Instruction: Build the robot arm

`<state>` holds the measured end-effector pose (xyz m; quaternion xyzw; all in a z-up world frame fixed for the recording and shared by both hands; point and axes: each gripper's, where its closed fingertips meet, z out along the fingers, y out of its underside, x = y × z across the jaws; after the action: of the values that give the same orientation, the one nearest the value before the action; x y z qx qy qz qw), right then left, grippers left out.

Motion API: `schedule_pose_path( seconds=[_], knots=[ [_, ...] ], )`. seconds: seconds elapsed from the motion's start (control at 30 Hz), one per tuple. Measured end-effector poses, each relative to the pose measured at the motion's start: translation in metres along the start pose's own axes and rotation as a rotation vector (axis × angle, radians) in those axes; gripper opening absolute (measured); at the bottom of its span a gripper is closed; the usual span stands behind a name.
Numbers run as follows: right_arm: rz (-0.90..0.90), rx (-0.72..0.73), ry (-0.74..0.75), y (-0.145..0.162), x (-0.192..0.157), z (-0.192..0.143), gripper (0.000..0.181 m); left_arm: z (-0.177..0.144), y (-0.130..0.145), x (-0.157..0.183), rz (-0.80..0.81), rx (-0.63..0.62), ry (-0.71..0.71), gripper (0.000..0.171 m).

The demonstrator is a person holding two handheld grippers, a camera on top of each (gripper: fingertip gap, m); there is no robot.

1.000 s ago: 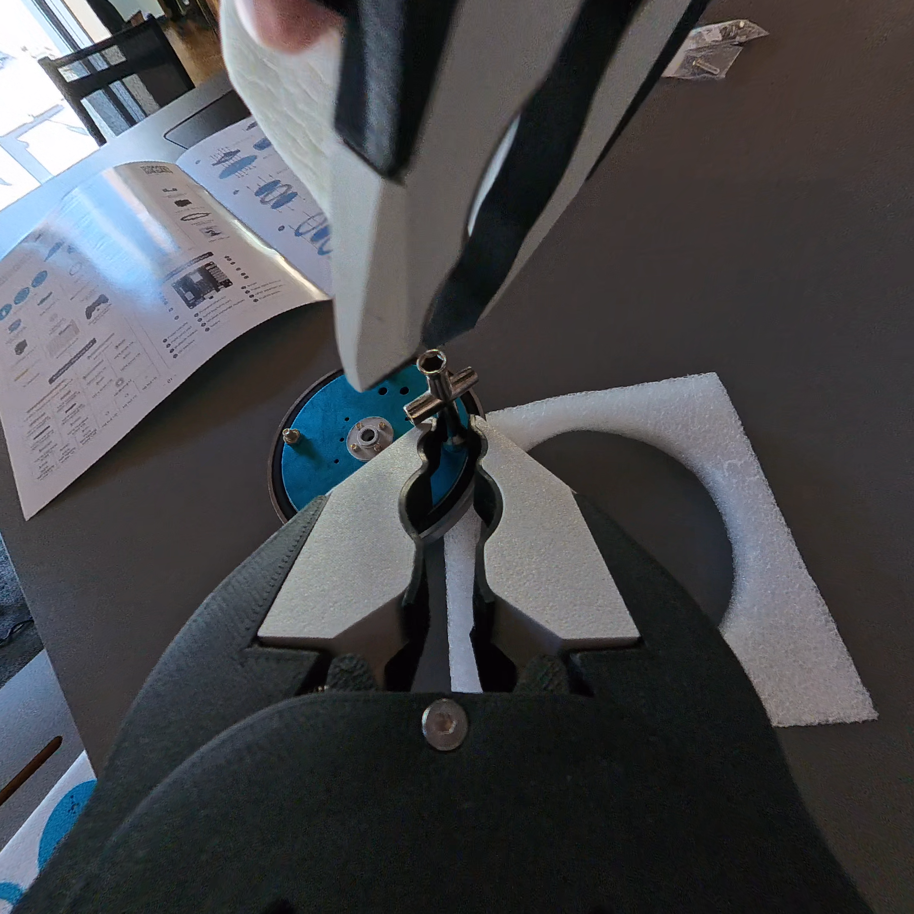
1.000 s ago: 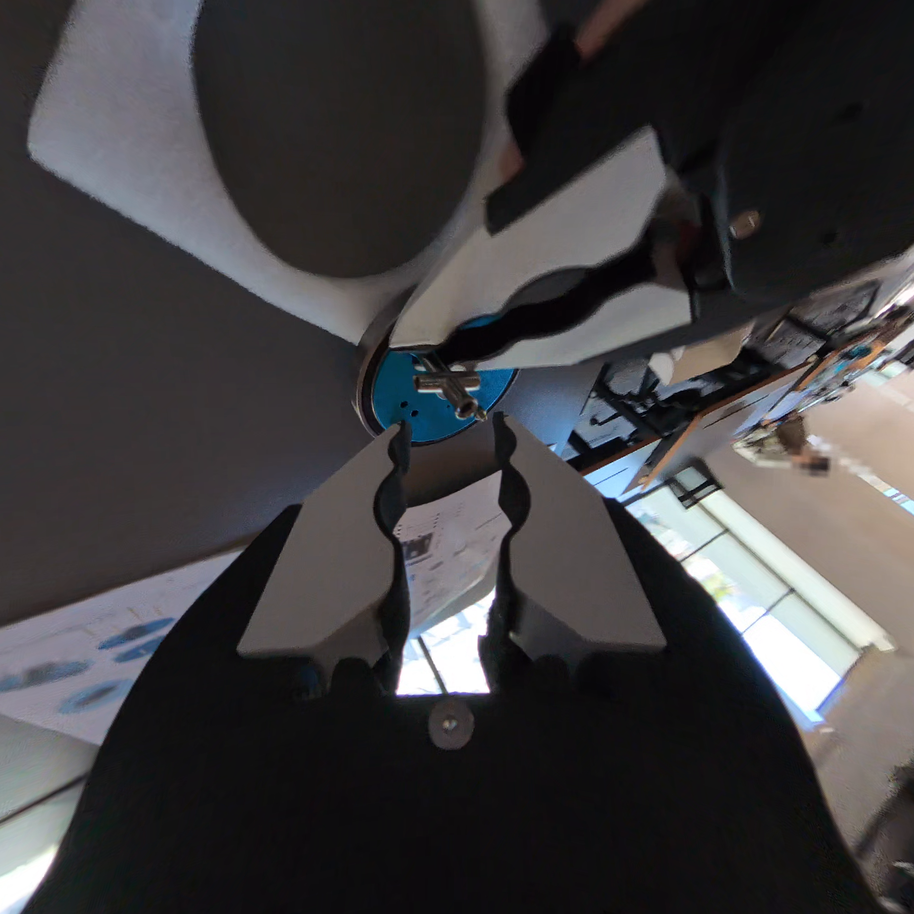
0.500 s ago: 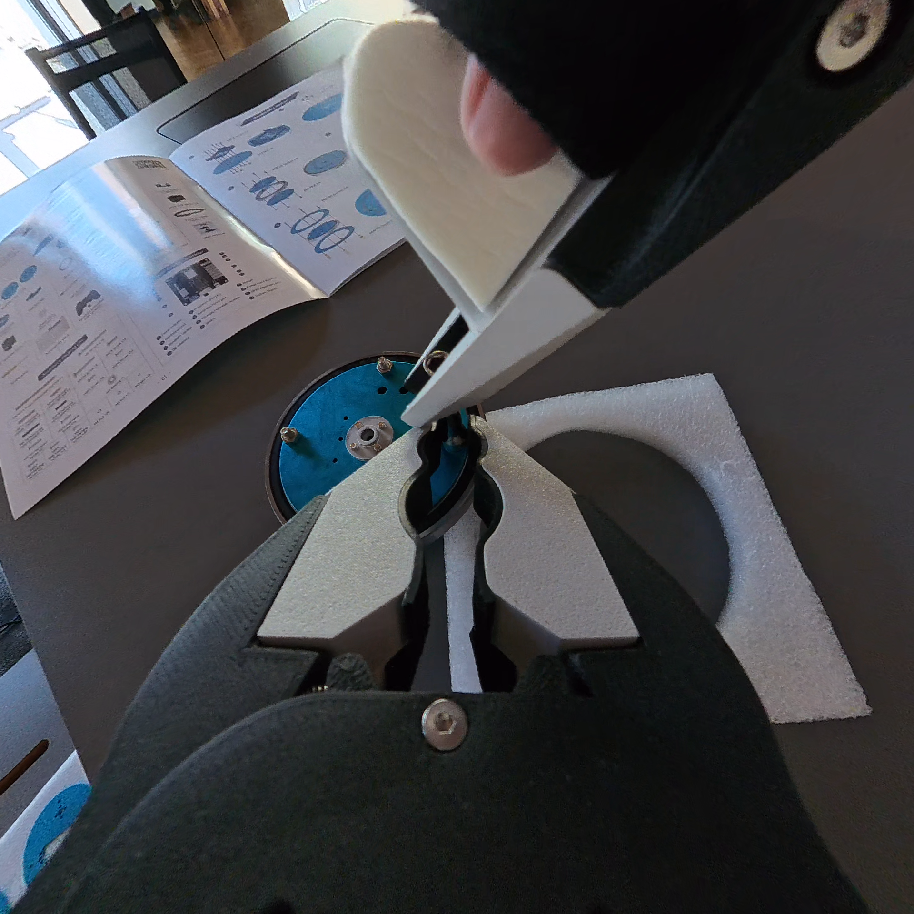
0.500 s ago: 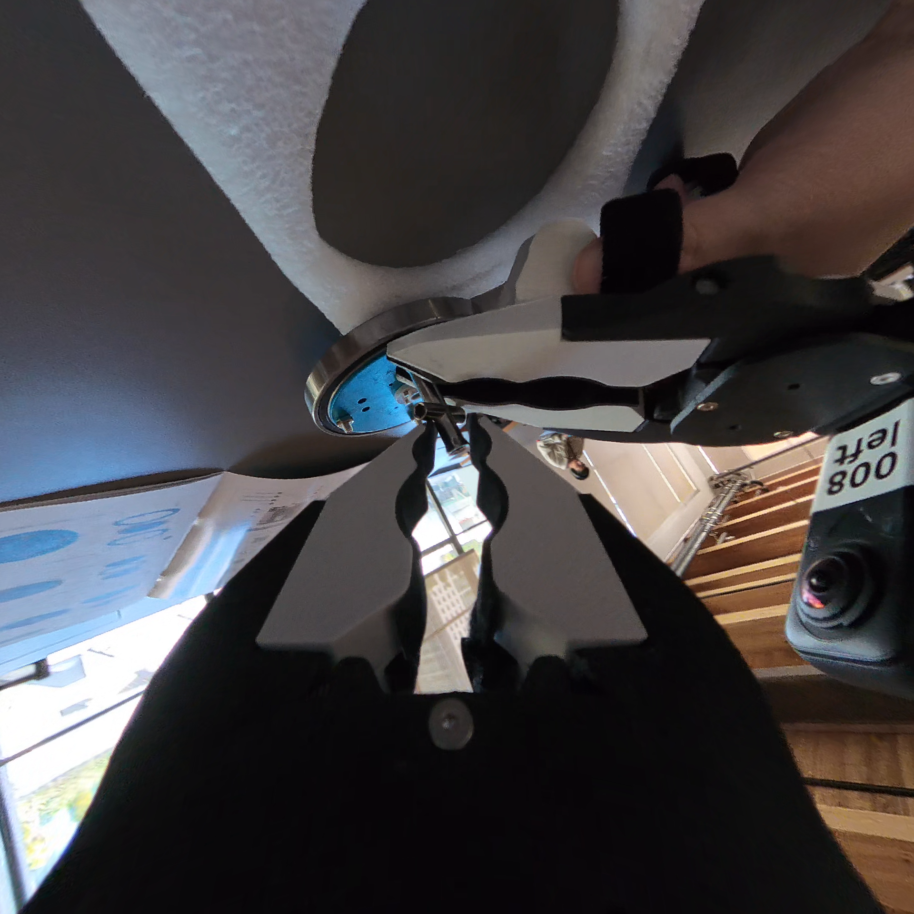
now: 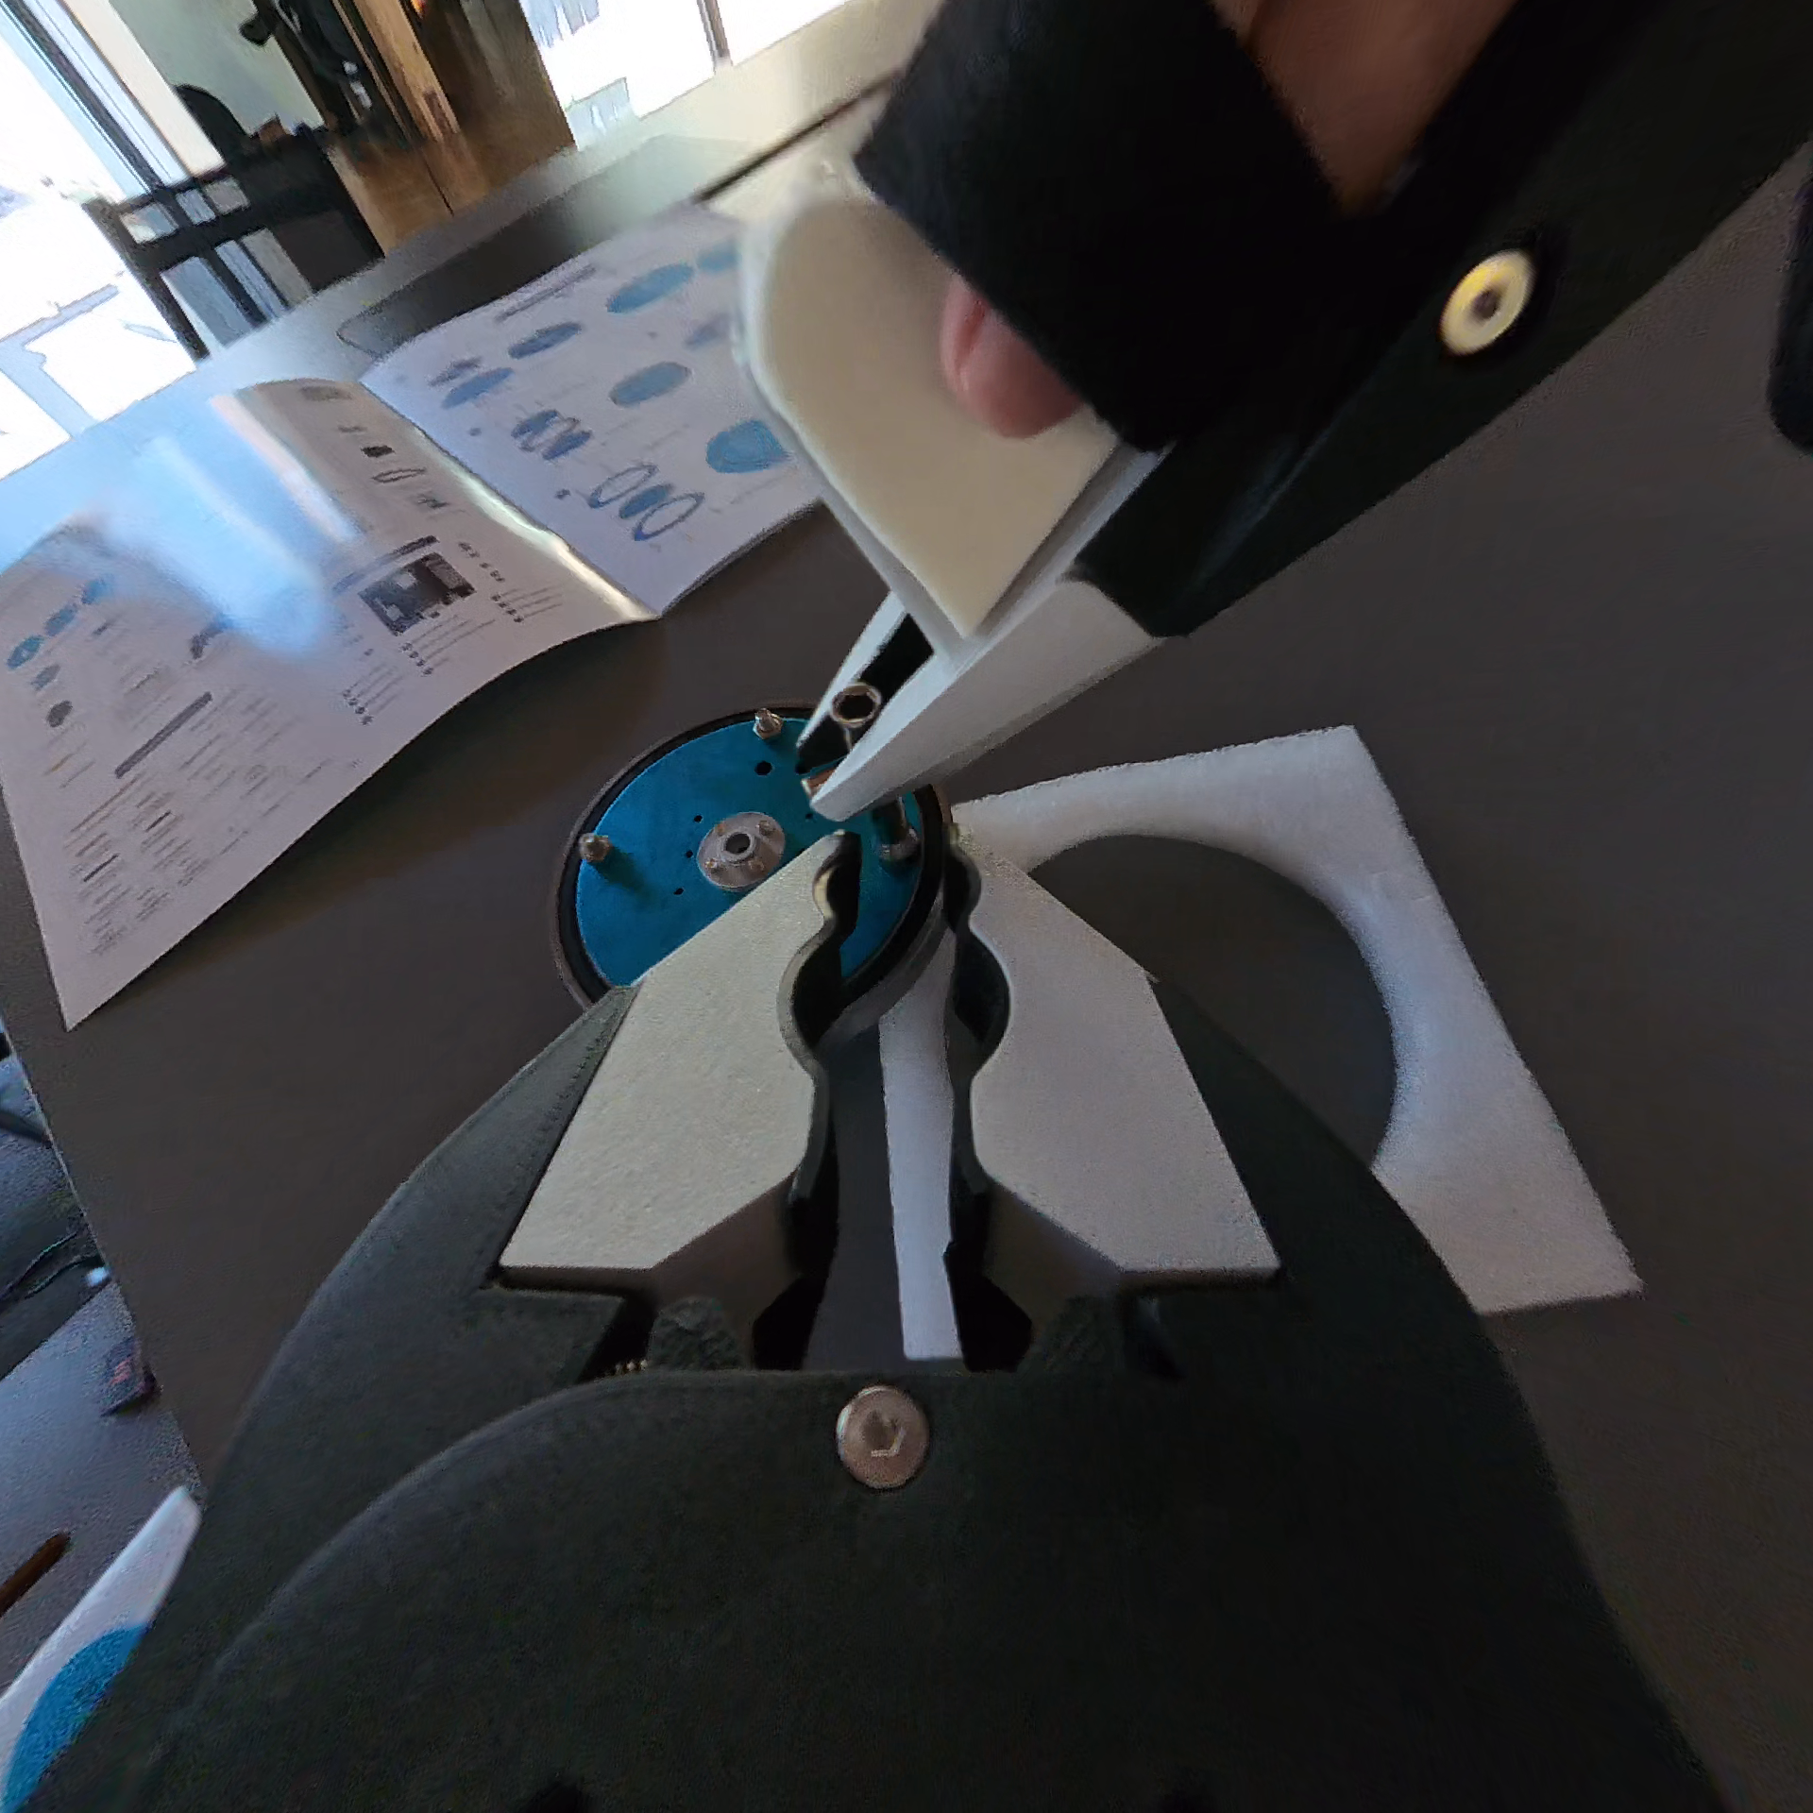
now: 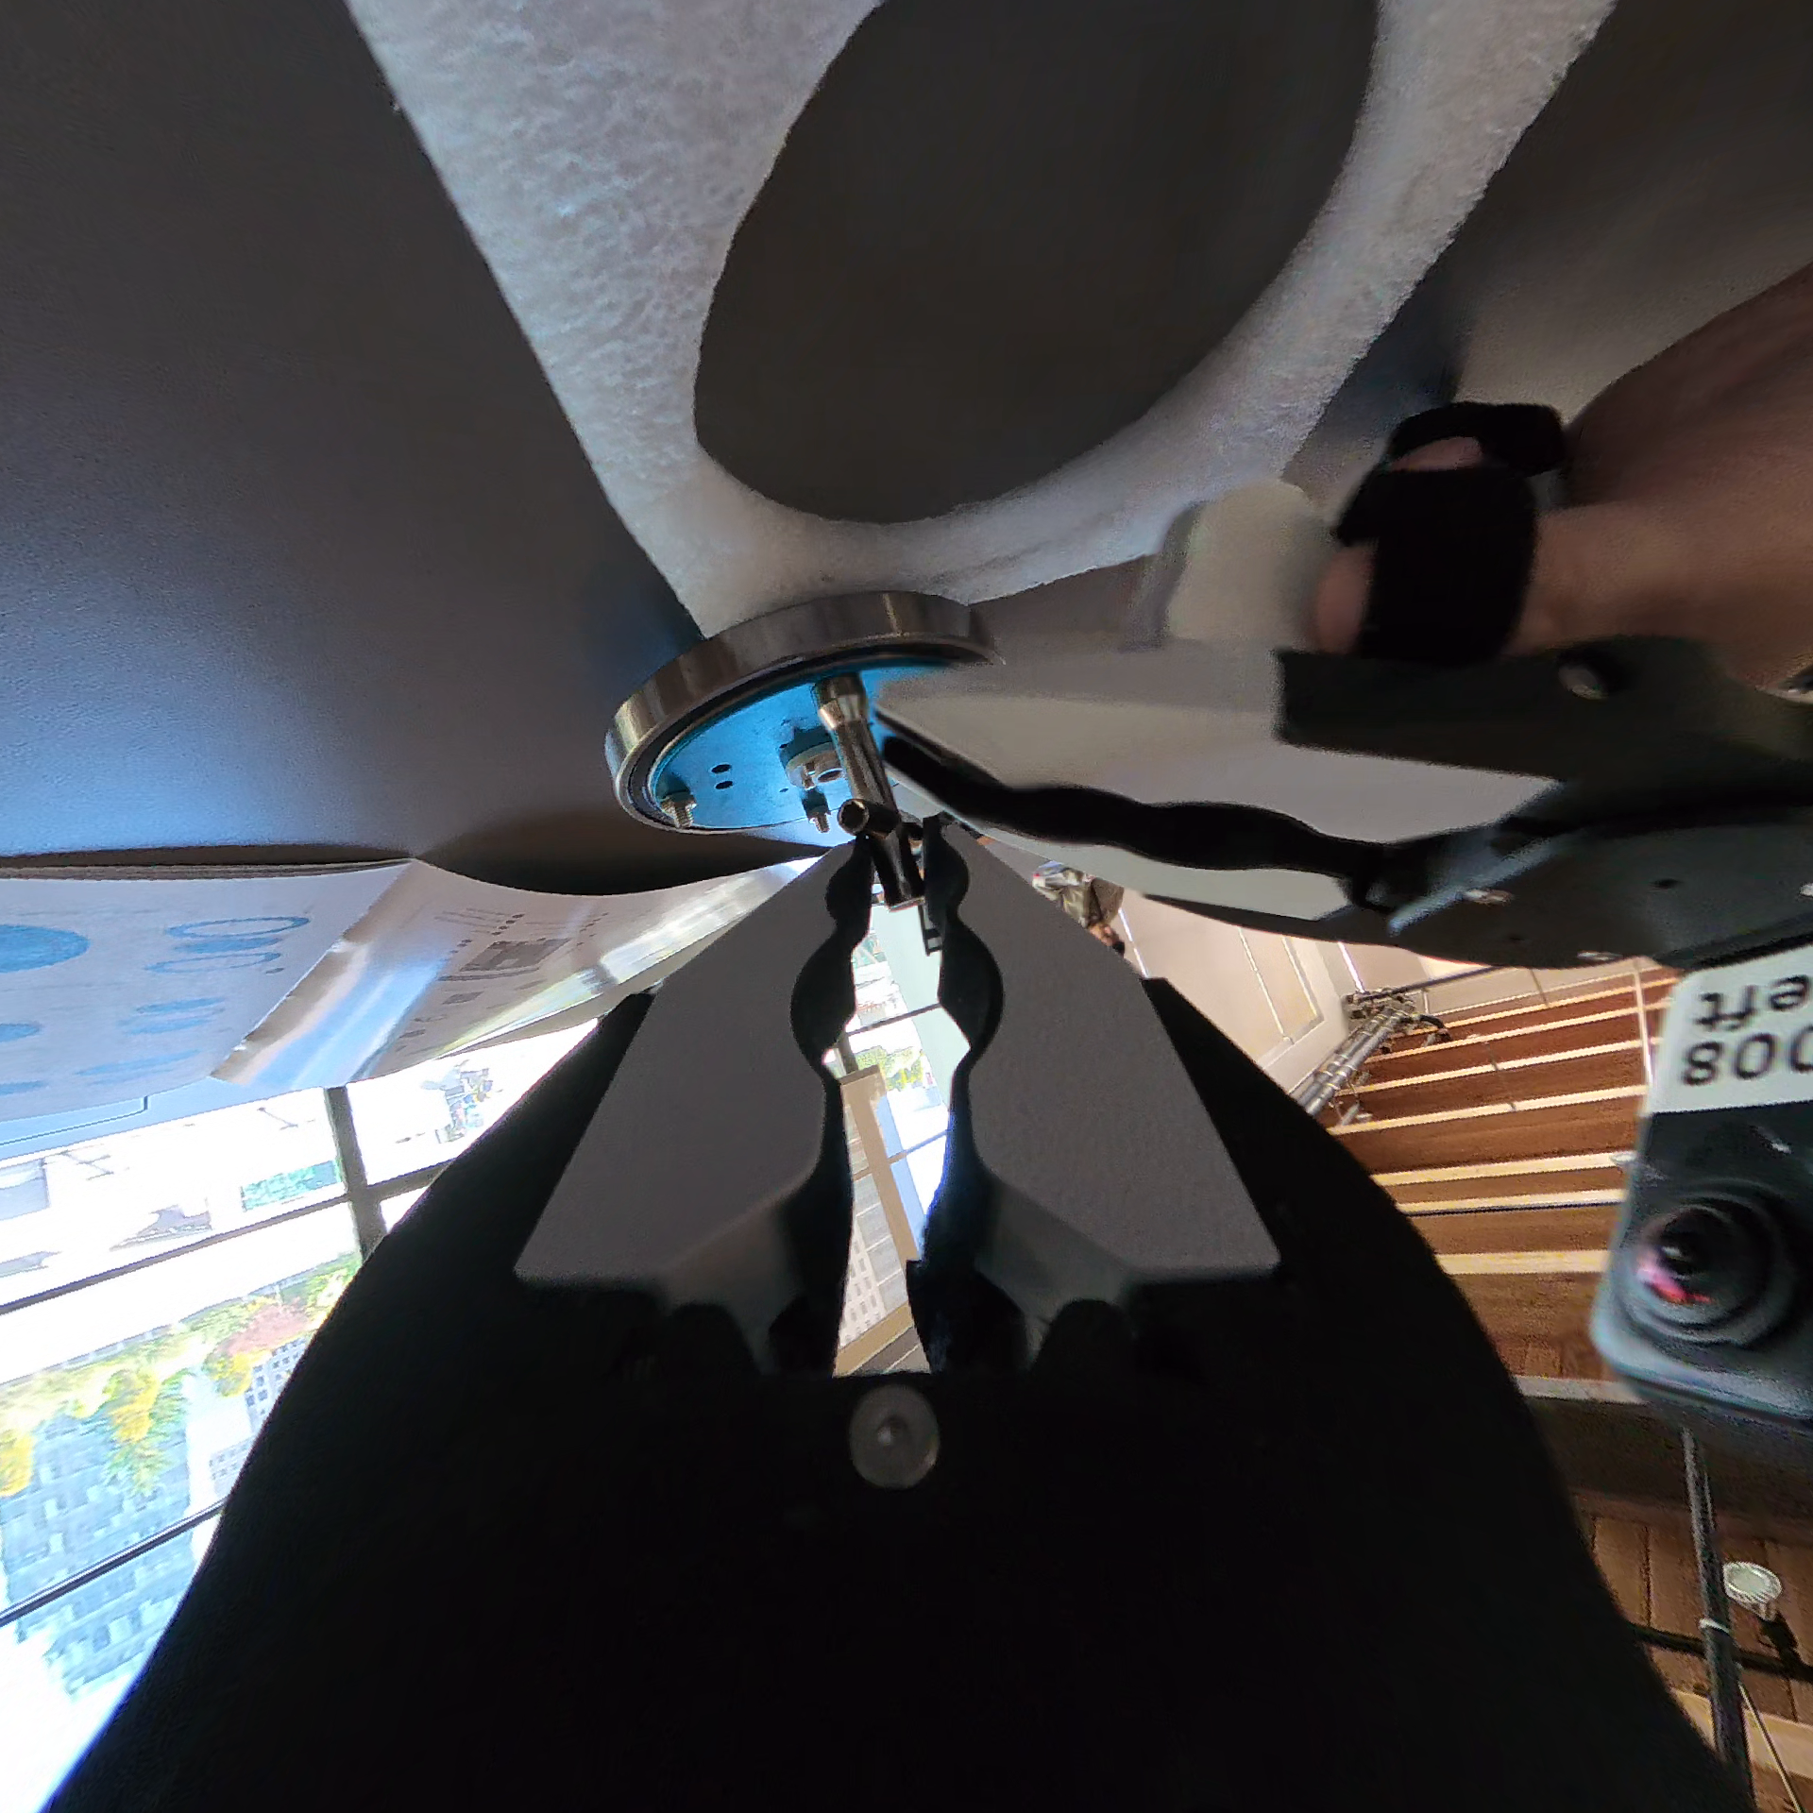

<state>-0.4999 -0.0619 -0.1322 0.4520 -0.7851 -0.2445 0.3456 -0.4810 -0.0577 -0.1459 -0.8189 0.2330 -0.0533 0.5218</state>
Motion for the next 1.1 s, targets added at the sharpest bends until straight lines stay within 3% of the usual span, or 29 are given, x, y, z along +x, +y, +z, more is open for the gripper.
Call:
schedule_pose_path(
  seconds=[0.1,0.43,1.1],
  knots=[
    [0.004,-0.008,-0.035,0.000,-0.002,-0.001,0.008,-0.024,-0.014,-0.005,-0.032,0.129,0.015,0.000],
    [0.028,-0.030,-0.138,-0.003,-0.004,0.000,0.007,-0.006,0.020,-0.028,0.049,-0.096,-0.104,0.000],
    [0.471,0.109,-0.569,-0.012,-0.012,0.001,0.007,-0.006,0.019,-0.023,0.025,-0.070,-0.094,0.000]
  ],
)
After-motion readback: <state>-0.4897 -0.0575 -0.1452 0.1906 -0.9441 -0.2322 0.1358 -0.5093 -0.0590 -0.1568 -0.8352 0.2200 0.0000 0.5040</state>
